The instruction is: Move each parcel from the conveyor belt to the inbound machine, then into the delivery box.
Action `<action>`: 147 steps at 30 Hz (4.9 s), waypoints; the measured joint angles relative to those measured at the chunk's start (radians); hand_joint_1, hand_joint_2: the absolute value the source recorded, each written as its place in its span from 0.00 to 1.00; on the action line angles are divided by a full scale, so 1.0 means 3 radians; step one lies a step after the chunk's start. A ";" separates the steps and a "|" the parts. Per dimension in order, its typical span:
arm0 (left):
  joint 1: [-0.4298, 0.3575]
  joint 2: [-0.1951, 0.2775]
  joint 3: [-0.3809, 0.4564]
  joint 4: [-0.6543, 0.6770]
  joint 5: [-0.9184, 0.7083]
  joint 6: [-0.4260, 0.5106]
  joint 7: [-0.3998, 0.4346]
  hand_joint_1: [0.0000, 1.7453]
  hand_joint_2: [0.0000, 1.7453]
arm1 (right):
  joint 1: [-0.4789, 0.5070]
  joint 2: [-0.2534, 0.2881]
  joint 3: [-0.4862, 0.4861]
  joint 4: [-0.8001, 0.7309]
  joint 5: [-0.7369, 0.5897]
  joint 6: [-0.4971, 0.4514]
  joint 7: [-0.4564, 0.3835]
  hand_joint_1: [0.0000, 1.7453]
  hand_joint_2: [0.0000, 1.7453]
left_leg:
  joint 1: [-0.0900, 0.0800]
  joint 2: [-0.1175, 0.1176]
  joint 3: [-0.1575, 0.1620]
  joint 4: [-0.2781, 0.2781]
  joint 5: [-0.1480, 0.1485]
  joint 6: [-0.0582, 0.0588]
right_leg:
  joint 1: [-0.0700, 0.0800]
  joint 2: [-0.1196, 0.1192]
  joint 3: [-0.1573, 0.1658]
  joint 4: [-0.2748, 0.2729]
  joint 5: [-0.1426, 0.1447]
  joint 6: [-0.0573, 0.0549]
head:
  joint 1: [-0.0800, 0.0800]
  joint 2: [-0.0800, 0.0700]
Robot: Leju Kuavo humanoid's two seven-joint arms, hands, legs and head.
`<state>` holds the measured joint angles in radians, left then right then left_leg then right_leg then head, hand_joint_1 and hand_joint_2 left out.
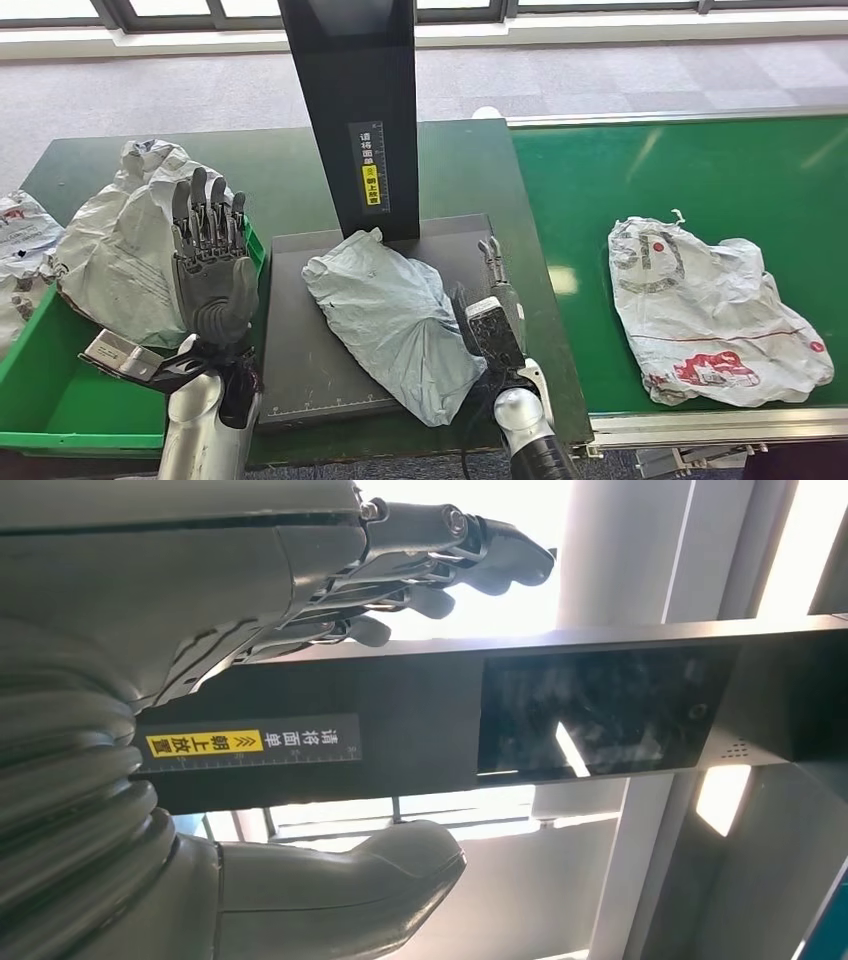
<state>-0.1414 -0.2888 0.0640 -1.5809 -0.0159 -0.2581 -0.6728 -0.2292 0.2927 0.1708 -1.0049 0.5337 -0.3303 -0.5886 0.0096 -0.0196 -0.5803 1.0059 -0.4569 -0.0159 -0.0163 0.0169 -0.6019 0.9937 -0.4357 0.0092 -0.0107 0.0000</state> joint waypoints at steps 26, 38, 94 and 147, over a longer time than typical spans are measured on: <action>-0.0067 0.0059 -0.0833 0.0502 -0.1684 0.0404 0.0347 0.00 1.00 | 0.0368 -0.0026 -0.0230 -0.1502 -0.0022 -0.1227 -0.0369 0.00 0.50 | -0.0006 -0.0001 0.0000 0.0001 -0.0002 0.0002 | -0.0006 0.0000 -0.0003 -0.0002 0.0000 0.0001 | 0.0000 0.0000; -0.0498 -0.0007 -0.1584 0.2341 -0.2849 0.1084 0.0667 0.00 1.00 | 0.0513 -0.0026 -0.0557 -0.2491 -0.0010 -0.1232 -0.0371 0.00 1.00 | -0.0010 0.0003 0.0001 0.0001 -0.0003 0.0005 | -0.0006 0.0002 -0.0002 -0.0002 0.0001 0.0003 | 0.0000 0.0000; -0.0666 0.0608 -0.1758 0.1358 -0.4986 0.3192 0.3244 1.00 1.00 | 0.0555 -0.0026 -0.0624 -0.2665 -0.0039 -0.1230 -0.0370 0.00 1.00 | -0.0003 0.0012 0.0009 0.0000 -0.0001 0.0001 | -0.0002 0.0012 0.0002 0.0005 0.0002 0.0001 | 0.0000 0.0000; -0.0584 -0.0089 0.0933 0.0702 -0.4625 0.3192 0.1259 0.00 0.00 | 0.0559 -0.0027 -0.0787 -0.2547 0.0188 -0.1227 -0.0361 0.00 1.00 | -0.0003 0.0010 0.0005 0.0000 0.0000 0.0000 | -0.0003 0.0008 -0.0001 0.0003 0.0002 0.0000 | 0.0000 0.0000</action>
<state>-0.3165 -0.3154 0.3438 -1.3702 -1.4035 0.6995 -0.2951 -0.0614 0.2845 -0.0652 -1.7691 0.5901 -0.6983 -0.6968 0.0088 -0.0168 -0.5788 1.0059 -0.4571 -0.0158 -0.0174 0.0194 -0.6021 0.9945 -0.4349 0.0093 -0.0106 0.0000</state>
